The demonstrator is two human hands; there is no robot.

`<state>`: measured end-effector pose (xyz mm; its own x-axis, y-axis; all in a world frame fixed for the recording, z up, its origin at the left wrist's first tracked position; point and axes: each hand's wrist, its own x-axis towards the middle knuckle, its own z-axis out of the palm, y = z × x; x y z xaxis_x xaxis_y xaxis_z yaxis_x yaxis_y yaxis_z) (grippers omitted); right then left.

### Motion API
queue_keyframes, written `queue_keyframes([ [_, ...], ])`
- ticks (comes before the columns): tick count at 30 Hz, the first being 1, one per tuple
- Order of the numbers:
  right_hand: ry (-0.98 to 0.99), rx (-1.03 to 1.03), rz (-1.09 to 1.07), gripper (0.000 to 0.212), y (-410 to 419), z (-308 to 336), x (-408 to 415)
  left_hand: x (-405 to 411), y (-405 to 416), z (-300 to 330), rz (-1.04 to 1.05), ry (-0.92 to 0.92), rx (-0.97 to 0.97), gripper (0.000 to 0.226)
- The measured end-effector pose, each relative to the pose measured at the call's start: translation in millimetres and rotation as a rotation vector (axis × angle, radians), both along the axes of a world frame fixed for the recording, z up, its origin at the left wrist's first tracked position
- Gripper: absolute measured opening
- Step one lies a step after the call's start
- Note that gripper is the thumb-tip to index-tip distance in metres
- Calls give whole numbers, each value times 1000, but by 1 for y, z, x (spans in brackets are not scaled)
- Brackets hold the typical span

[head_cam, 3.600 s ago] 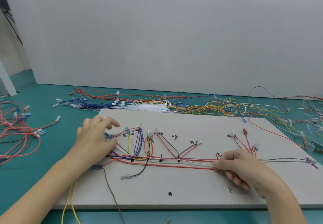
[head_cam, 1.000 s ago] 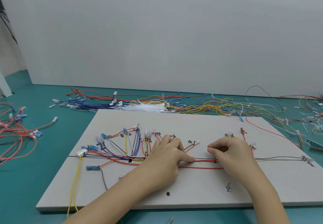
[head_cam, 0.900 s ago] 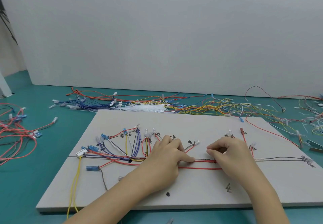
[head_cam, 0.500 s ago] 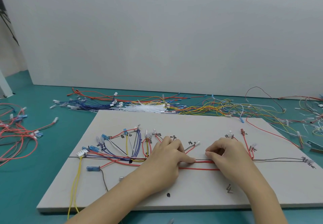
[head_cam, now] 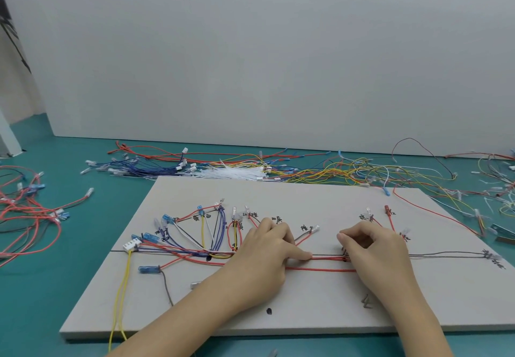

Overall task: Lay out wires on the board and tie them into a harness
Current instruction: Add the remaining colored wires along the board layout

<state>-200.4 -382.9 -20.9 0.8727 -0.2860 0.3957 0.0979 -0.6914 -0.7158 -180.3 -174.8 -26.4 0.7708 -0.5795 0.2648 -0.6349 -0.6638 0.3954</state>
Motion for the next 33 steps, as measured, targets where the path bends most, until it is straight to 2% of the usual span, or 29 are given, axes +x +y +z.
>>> queue_keyframes([
  [22,-9,110,-23,20,0,2,-7,1,0,-2,4,0,4,53],
  [33,-7,149,-31,26,0,4,-9,1,1,-3,5,0,-3,52],
])
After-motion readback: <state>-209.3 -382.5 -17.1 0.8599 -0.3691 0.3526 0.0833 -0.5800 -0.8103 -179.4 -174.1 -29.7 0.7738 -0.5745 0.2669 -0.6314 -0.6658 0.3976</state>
